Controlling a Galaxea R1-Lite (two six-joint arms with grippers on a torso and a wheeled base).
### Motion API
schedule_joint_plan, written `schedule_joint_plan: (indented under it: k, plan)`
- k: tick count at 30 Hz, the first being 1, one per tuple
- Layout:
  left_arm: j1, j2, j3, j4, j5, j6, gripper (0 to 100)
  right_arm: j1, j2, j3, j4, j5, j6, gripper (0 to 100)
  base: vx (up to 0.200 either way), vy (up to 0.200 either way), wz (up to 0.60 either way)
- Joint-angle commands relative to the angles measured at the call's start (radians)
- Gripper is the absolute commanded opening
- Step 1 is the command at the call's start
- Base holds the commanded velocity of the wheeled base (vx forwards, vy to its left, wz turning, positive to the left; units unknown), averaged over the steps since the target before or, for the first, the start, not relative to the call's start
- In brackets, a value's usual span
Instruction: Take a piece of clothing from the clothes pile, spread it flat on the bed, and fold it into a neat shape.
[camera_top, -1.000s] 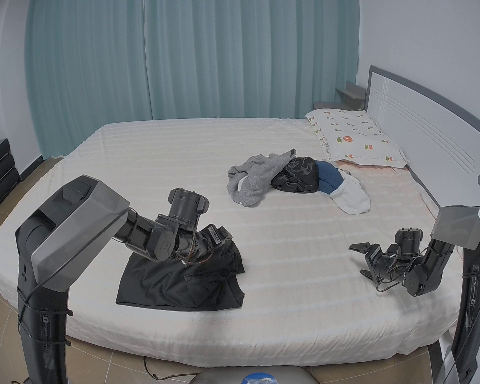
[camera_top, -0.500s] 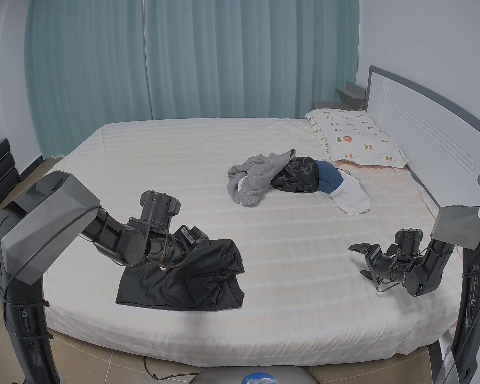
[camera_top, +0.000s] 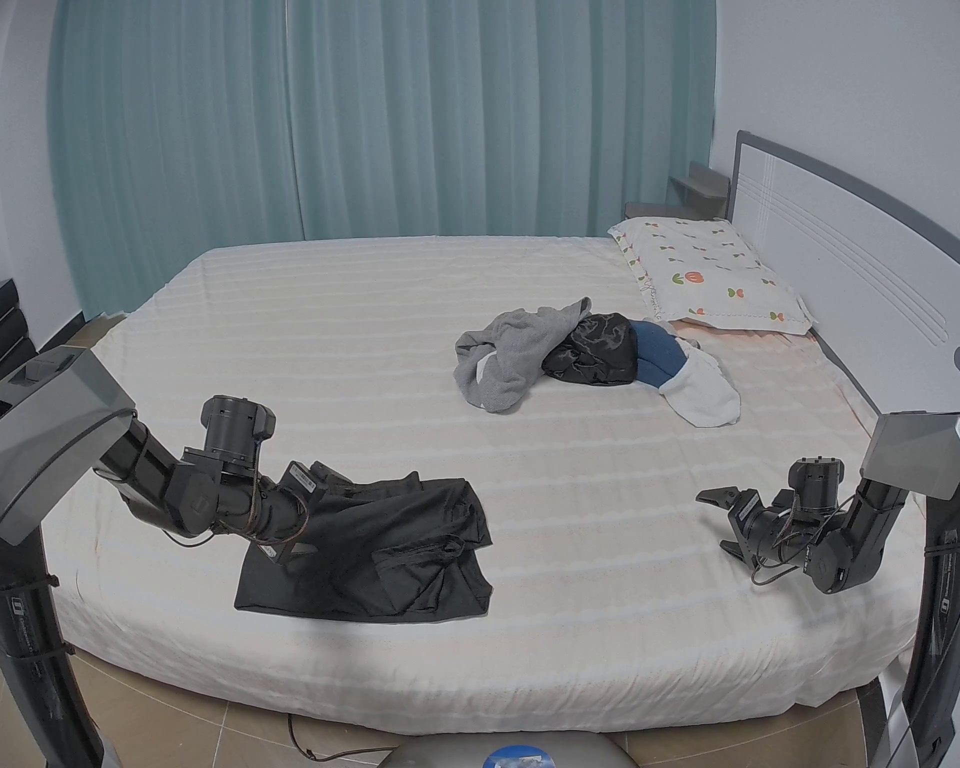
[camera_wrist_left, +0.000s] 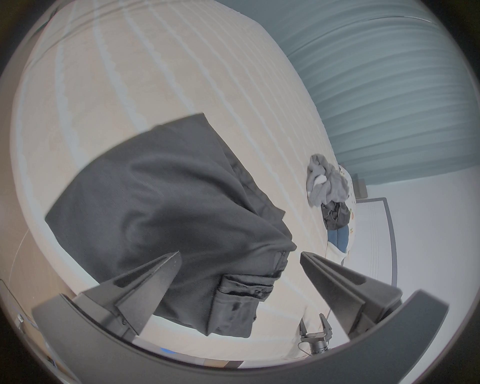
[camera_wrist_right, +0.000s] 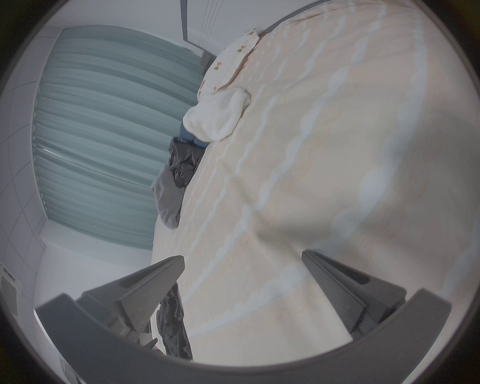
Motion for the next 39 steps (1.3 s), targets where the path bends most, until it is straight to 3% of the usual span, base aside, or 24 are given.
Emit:
schedule_joint_plan:
  k: [1, 8, 9, 14, 18, 25, 29, 35, 38, 39]
  plan:
    - [0.018, -0.016, 0.027, -0.007, -0.003, 0.002, 100, 0.016, -0.013, 0.014, -0.001, -0.004, 0.0, 100, 0.0, 0.2, 0.0]
    - [0.02, -0.016, 0.033, -0.007, -0.003, 0.005, 100, 0.053, -0.056, 0.044, -0.001, -0.03, -0.003, 100, 0.0, 0.2, 0.0]
    - [0.021, -0.005, 0.031, -0.009, -0.003, 0.009, 100, 0.117, -0.087, 0.053, 0.01, -0.094, -0.016, 100, 0.0, 0.2, 0.0]
    - [0.044, -0.004, 0.027, -0.009, -0.029, 0.007, 100, 0.225, -0.104, 0.028, 0.11, -0.167, -0.06, 100, 0.0, 0.2, 0.0]
    - [0.05, -0.005, 0.033, -0.009, -0.055, 0.007, 100, 0.308, -0.105, -0.03, 0.197, -0.262, -0.109, 100, 0.0, 0.2, 0.0]
    - [0.049, 0.001, 0.034, -0.009, -0.055, 0.012, 100, 0.406, -0.104, -0.102, 0.303, -0.334, -0.149, 100, 0.0, 0.2, 0.0]
    - [0.046, 0.012, 0.034, -0.01, -0.055, 0.013, 100, 0.481, -0.096, -0.174, 0.392, -0.407, -0.217, 100, 0.0, 0.2, 0.0]
    - [0.041, 0.018, 0.034, -0.01, -0.046, 0.016, 100, 0.525, -0.075, -0.233, 0.476, -0.486, -0.29, 100, 0.0, 0.067, 0.0]
    - [0.041, 0.018, 0.034, -0.01, -0.044, 0.016, 100, 0.527, -0.073, -0.234, 0.478, -0.489, -0.293, 100, 0.0, 0.0, 0.0]
    - [0.041, 0.018, 0.034, -0.01, -0.046, 0.016, 100, 0.519, -0.048, -0.233, 0.469, -0.555, -0.395, 100, 0.0, 0.0, 0.0]
